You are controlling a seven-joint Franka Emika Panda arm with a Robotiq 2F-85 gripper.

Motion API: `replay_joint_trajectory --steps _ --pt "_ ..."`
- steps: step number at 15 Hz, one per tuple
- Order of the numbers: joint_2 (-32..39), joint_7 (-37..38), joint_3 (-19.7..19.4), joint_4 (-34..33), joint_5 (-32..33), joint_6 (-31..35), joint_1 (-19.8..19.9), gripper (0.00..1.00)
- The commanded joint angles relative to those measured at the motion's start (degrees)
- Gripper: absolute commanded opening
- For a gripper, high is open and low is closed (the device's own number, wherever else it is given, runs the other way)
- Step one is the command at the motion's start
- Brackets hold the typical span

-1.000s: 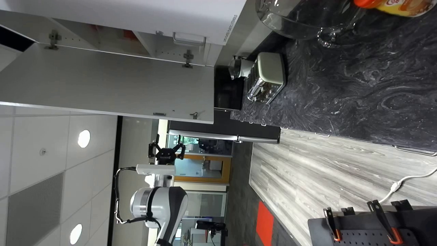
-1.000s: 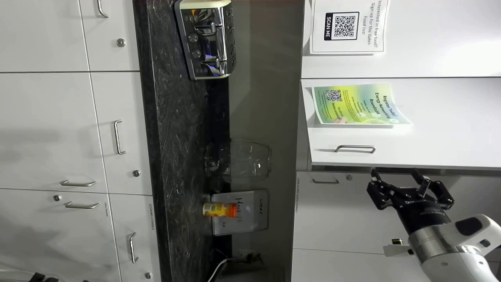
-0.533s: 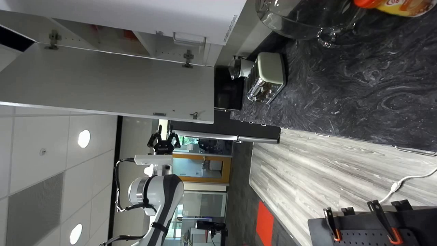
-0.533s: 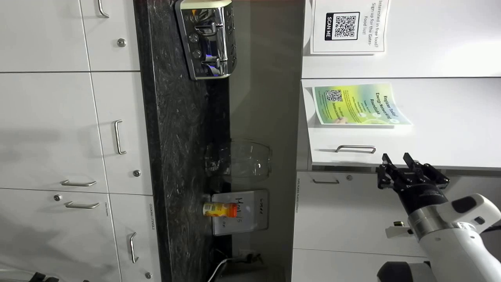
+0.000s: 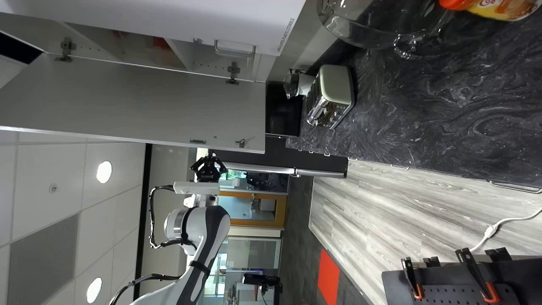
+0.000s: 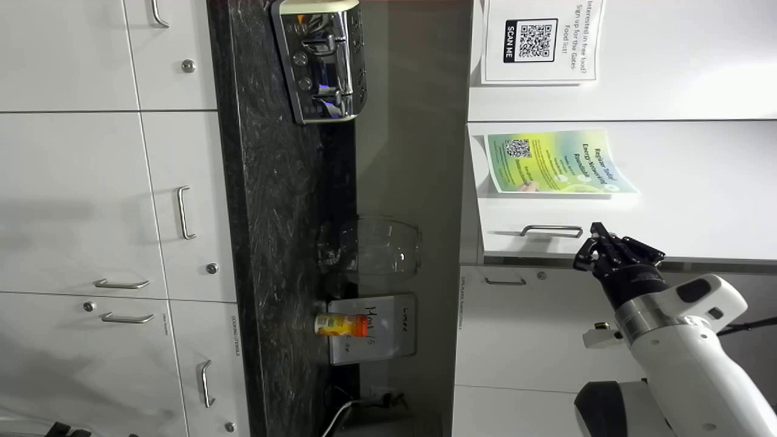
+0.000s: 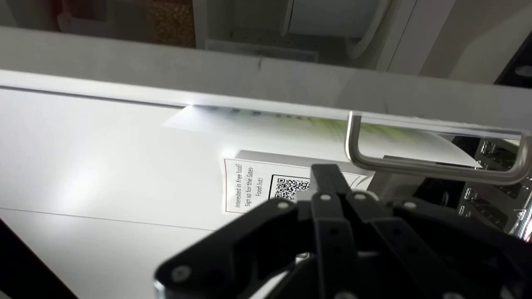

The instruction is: Close the cupboard

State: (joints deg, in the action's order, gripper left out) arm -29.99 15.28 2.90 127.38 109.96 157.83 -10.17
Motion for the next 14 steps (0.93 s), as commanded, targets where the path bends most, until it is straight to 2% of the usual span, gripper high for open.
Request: replay_joint_trajectory --steps 1,9,10,14 --pt "0.48 0.71 -0.51 -0.51 -0.45 -1.15 0.50 0.00" --pt "0.46 -0.61 -6.39 -1.66 -0.60 3.61 0.68 0.02" --pt "0.19 -0.09 -5.07 -0.40 -0.52 1.61 0.20 0.02" --pt "0.19 -0.12 -6.32 -0.56 -0.52 2.03 0.20 0.02"
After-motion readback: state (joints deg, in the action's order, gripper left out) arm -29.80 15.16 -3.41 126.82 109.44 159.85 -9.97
